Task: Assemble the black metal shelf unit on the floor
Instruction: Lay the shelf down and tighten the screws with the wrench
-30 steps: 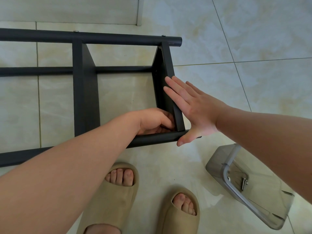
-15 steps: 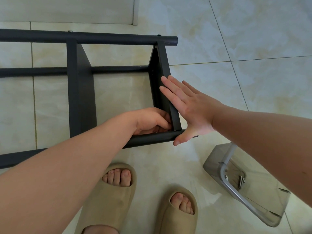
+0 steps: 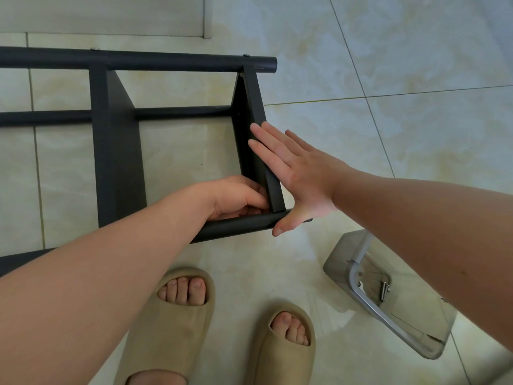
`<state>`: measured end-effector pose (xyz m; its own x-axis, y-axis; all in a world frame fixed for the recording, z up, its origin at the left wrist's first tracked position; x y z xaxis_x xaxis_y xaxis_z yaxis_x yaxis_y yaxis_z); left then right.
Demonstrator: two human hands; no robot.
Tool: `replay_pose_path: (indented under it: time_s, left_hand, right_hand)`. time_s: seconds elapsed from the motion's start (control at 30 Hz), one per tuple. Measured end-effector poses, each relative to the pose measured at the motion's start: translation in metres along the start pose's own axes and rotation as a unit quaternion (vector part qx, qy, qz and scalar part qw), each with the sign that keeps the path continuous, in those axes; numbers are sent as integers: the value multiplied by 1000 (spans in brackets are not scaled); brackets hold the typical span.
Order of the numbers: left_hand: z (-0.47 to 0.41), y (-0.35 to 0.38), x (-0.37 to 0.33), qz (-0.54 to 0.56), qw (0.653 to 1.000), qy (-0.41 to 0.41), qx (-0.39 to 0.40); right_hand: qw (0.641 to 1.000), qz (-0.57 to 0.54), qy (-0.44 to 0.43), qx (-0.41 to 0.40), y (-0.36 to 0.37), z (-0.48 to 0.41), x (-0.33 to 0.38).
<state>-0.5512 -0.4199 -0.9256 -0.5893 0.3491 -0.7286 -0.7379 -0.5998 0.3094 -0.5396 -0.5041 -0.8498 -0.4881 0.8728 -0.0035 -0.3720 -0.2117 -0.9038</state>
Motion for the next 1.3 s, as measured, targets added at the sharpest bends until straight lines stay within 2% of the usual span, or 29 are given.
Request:
replay_pose_path:
  time_s: [0.23, 0.4, 0.83, 1.03, 1.3]
  left_hand:
    - [3, 7, -3, 74, 997, -5, 25]
    - [3, 1, 1, -54, 999, -8, -1]
    - [3, 7, -4, 68, 997, -4, 38]
    - [5, 2, -1, -47, 999, -2, 9]
    - [2, 3, -2, 35, 999, 2, 29]
  right_hand:
    - [1000, 2, 0, -10, 0, 0, 0]
    - [1000, 1, 1, -9, 0, 0, 0]
    - [1000, 1, 1, -8, 0, 0, 0]
    - [1000, 3, 0, -11, 1, 1, -1]
    - [1000, -5, -3, -22, 1, 0, -1]
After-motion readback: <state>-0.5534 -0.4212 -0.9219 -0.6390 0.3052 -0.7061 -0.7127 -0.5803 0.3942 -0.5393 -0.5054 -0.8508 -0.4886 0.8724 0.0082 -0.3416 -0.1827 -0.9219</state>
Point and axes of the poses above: each hand's wrist, its own z-axis away from the middle knuckle, its own y-axis out of the palm, x = y × z, the point moved 8 cm from there along -z, towards the middle knuckle, and after that the axes turned 3 degrees about y, right-handed, at the moved point
